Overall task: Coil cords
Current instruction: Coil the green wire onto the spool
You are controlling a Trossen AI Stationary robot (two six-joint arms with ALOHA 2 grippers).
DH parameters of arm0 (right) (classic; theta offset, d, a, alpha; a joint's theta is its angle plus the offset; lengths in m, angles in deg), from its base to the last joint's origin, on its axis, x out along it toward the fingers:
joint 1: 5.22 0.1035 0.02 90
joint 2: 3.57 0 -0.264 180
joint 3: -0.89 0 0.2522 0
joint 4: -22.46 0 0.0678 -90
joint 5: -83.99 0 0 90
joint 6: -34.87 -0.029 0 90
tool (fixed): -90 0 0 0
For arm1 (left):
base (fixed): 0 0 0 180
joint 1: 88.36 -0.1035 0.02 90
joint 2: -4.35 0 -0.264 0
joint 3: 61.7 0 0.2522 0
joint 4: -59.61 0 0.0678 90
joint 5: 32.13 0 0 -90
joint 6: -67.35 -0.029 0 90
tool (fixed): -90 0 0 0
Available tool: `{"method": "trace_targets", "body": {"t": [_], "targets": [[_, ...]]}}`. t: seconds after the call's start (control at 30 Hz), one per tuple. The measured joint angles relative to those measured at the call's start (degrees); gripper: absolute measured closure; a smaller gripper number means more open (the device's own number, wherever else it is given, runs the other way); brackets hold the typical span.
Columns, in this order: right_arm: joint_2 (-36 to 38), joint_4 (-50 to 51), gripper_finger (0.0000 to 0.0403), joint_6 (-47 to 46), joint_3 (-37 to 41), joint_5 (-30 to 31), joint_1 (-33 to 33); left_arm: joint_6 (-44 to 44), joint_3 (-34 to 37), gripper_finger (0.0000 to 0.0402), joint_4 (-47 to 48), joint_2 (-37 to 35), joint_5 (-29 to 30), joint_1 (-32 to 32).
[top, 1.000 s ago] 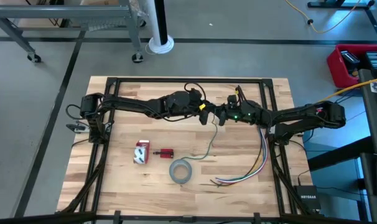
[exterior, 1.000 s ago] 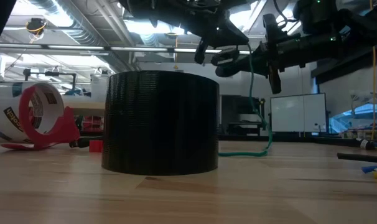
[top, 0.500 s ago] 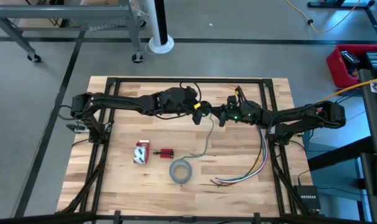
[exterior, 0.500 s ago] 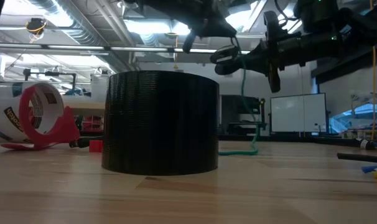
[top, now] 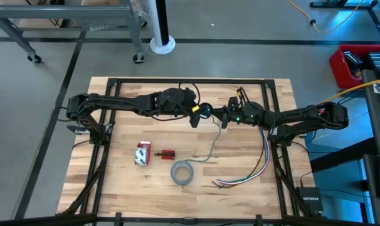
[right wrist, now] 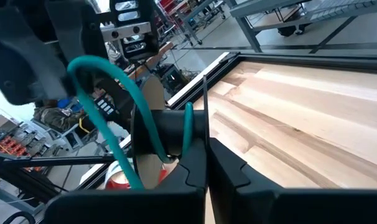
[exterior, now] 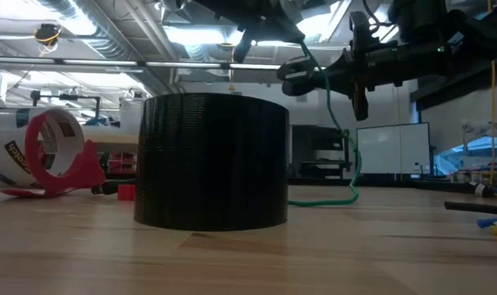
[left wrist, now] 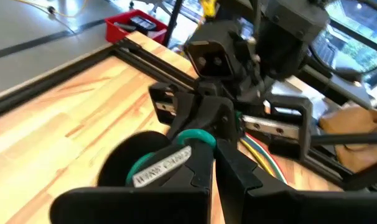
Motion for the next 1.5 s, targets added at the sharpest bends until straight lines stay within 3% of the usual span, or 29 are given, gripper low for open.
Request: {"method": "trace_targets", "body": {"t": [0.37,1.13,1.5], "targets": [[0.0,0.1,0.0401,0.0,0.1,-2.8,0.0,-0.2,-0.1,0.0401,7.1,0.0,-4.6,0.1],[0.0,-0.4,0.0401,-0.1,0.1,-4.2,-0.1,-4.4,-0.1,0.0394,9.3,-1.2,-4.8,-3.3],[0.0,-0.4,0.0401,-0.1,0.1,-4.3,-0.1,-5.0,0.0,0.0390,15.0,-1.9,-4.7,-5.1]]}}
